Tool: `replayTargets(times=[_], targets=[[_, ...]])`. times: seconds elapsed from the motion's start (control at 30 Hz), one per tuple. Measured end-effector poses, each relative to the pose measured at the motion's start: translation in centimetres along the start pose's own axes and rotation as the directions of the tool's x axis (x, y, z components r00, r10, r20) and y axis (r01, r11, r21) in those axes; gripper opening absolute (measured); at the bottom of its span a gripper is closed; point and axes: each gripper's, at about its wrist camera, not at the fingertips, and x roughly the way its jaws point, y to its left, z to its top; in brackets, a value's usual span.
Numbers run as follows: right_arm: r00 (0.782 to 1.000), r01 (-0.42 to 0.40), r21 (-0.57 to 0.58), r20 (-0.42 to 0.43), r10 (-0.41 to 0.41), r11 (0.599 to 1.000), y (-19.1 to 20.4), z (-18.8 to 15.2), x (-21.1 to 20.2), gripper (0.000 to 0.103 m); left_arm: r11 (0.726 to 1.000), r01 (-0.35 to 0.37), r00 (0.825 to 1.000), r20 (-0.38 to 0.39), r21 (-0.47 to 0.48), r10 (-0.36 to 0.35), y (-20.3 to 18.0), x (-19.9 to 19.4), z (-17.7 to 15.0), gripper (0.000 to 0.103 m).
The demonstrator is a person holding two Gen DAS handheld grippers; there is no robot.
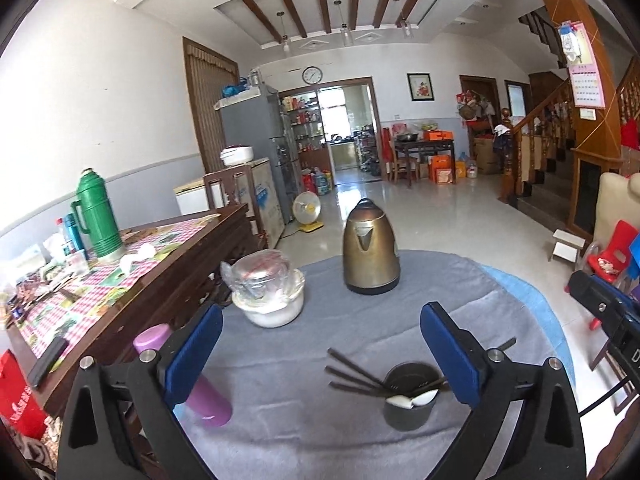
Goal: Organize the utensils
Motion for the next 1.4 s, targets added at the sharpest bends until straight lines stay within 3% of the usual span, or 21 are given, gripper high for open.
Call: replayTargets(times=[0.33,0.4,0.43,0.47,0.87,1.4], targets=[[0.999,0.009,-0.009,-0.042,-0.010,1.000,0.1,-1.4,-2.5,0.036,0.998,-0.068,0.997,-0.033,0.014,0.068,0.5,-2.4,-1.7,0.100],[0.998,0.009,-0.007,-0.057,-0.009,1.000,0.1,-1.8,-3.0,0.042,0.997,-0.070,0.997,-0.041,0.014,0.071,0.6,-3.0,-2.2,0.100],[0.998,0.009,-0.006,-0.062,-0.010,1.000,0.2,-1.9,-3.1,0.058,0.997,-0.071,0.997,-0.043,0.014,0.071,0.6,-3.3,-2.4,0.100],[0.998,0.007,-0.007,-0.055,-0.008,1.000,0.1,-2.1,-3.5,0.062,0.997,-0.075,0.996,-0.043,0.016,0.076,0.6,-3.7,-2.7,0.100],[0.998,0.001,-0.016,-0.069,-0.002,1.000,0.4,-4.1,-6.1,0.062,0.996,-0.091,0.994,-0.066,0.018,0.092,0.8,-6.7,-5.7,0.100],[0.993,-0.016,-0.012,-0.115,0.014,1.000,0.4,-6.1,-8.7,0.062,0.992,-0.128,0.990,-0.051,0.017,0.129,1.1,-9.8,-6.6,0.100]])
